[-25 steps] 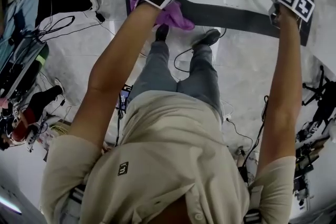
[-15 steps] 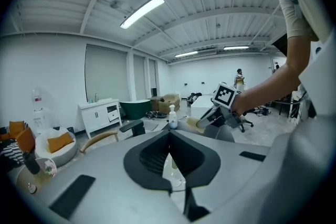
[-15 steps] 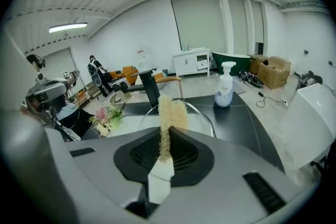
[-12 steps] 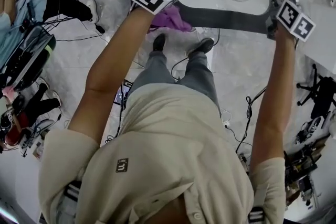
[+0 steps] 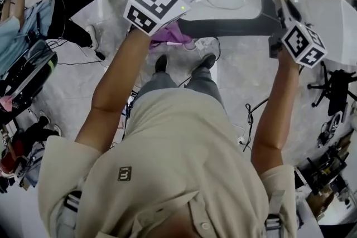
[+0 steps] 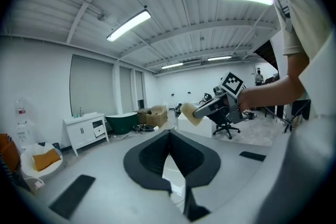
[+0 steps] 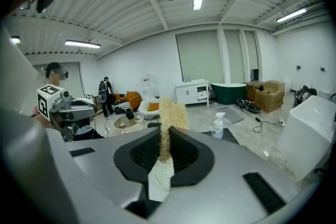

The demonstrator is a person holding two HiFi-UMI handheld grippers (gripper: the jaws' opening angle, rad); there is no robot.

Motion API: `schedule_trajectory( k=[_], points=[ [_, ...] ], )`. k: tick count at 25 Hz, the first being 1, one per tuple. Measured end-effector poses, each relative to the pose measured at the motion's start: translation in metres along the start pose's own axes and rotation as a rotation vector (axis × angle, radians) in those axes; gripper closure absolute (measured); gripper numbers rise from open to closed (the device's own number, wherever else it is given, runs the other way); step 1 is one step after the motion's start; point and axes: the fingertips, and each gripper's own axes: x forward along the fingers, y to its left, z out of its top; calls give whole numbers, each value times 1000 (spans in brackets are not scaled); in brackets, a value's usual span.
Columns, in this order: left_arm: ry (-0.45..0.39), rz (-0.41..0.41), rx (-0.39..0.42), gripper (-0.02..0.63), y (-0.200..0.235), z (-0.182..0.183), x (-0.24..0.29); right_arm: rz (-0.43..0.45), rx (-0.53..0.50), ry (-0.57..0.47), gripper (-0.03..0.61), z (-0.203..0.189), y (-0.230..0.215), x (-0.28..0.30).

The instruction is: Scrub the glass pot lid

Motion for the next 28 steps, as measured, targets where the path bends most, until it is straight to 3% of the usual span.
schedule_trajectory(
  k=[9, 14, 21, 28],
  points=[
    [-59, -53, 111, 599, -41, 59, -32, -49, -62, -167, 538, 48, 36, -89],
    [-82, -92, 154, 598, -67, 69, -48, -91, -91, -247, 538, 59, 53, -136],
    [-109, -102, 144, 598, -75, 70, -82, -129, -155, -261, 540, 51, 85, -168],
    [-124, -112, 129, 598, -82, 69, -103, -132, -143, -244, 540, 33, 107, -184]
  ],
)
